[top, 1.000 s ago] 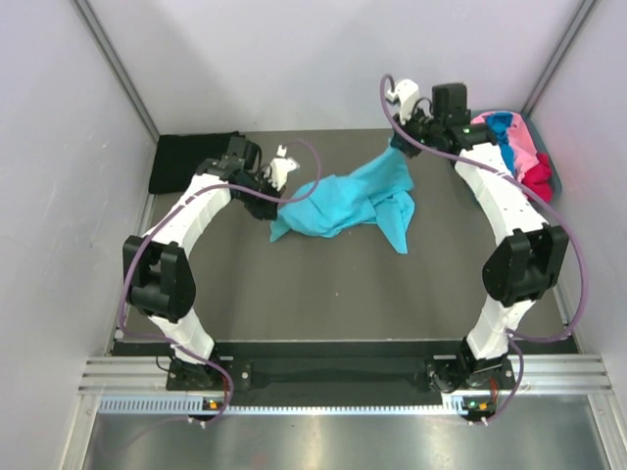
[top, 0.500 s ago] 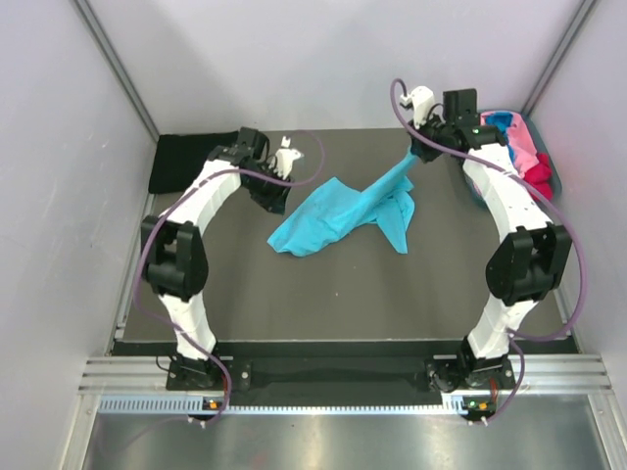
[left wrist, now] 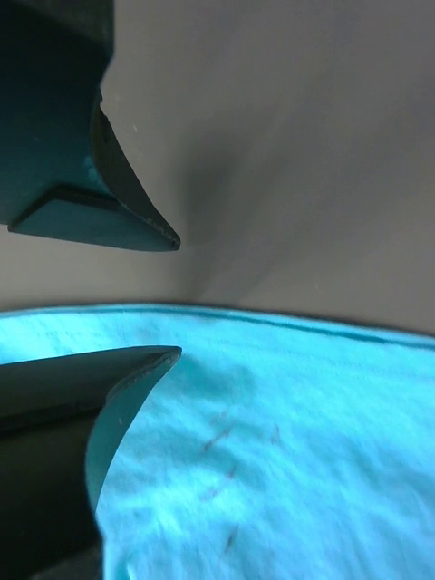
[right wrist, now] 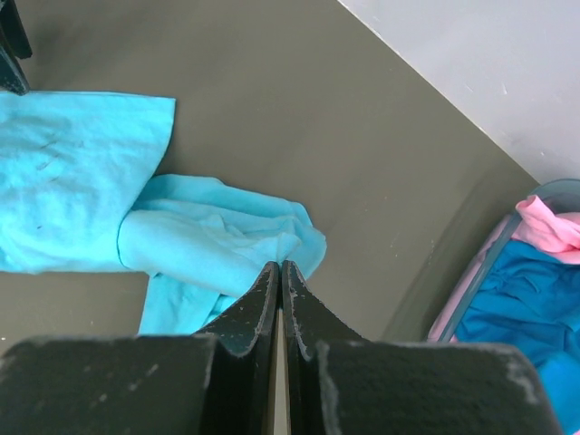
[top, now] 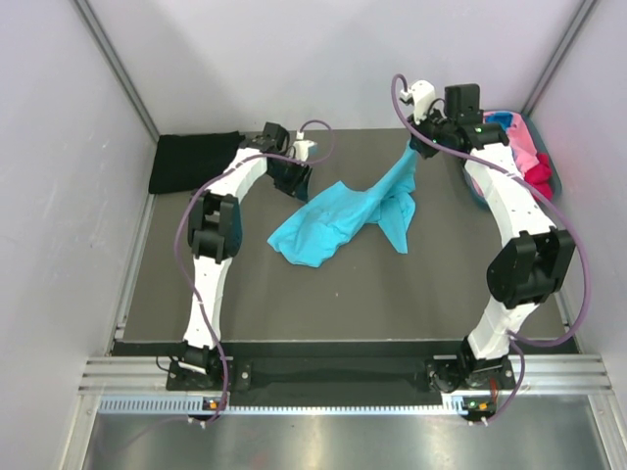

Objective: Fold and stack the t-shirts
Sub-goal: Flatten the tshirt out

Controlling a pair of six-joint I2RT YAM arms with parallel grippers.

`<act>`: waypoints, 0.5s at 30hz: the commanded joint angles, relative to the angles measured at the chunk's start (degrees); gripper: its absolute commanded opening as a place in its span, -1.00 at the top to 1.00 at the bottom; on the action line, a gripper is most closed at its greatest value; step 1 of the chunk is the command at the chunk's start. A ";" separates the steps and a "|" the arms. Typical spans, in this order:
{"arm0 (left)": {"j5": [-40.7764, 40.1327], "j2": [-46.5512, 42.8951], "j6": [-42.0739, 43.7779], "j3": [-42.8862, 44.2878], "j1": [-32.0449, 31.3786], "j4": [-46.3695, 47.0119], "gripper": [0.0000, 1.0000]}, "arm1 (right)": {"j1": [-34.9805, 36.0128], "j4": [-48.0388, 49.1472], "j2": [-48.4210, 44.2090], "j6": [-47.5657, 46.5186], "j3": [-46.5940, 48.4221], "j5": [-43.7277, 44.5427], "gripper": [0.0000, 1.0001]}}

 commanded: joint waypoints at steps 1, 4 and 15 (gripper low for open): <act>6.96 -0.62 -2.38 1.77 -0.03 0.36 -0.04 | 0.26 1.02 -3.69 -0.26 -0.49 -0.02 1.00; 7.31 0.70 -3.09 2.47 -0.46 0.45 -0.02 | 0.35 1.02 -3.52 -0.08 -1.02 -0.01 1.00; 7.76 3.60 -4.41 1.42 -1.61 0.36 0.08 | 0.97 1.19 -2.73 -0.43 -0.41 0.60 1.00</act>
